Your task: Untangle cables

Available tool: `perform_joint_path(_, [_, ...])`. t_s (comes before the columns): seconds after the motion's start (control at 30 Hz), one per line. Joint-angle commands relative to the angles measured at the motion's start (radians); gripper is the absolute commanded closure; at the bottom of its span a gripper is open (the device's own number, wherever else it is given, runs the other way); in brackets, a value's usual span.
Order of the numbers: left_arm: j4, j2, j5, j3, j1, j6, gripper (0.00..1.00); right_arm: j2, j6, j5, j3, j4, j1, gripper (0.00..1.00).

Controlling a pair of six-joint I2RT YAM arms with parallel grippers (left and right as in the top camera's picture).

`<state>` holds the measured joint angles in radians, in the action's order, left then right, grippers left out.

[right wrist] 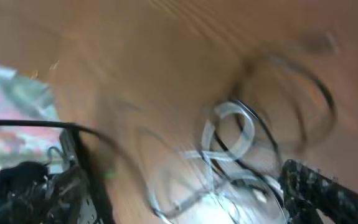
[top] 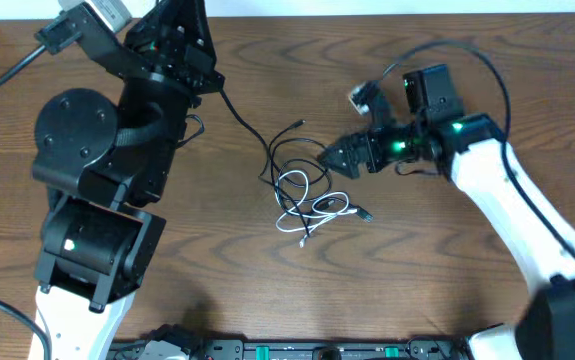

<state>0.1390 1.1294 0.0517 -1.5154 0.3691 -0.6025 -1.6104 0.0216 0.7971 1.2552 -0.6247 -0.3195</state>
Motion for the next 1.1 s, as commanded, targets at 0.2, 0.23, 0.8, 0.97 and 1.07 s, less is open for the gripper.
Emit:
perform_joint_path(0.2, [-0.001, 0.006, 0.013, -0.009, -0.004, -0.039, 0.93, 0.022, -0.075, 0.040, 0.006, 0.166, -0.219, 0.01])
perform_joint_path(0.23, [-0.001, 0.006, 0.016, -0.009, -0.004, -0.039, 0.92, 0.012, -0.075, 0.039, 0.006, 0.194, -0.241, 0.01])
perform_joint_path(0.8, [0.048, -0.013, 0.155, -0.009, -0.004, -0.098, 0.92, -0.025, 0.035, -0.169, 0.006, 0.384, -0.389, 0.77])
perform_joint_path(0.97, [0.125, -0.013, 0.300, -0.009, -0.004, -0.060, 0.92, -0.020, 0.174, -0.170, 0.006, 0.421, -0.381, 0.99])
perform_joint_path(1.07, [0.243, 0.000, 0.441, -0.009, -0.005, -0.011, 0.92, -0.003, 0.373, -0.166, 0.006, 0.460, -0.352, 0.99])
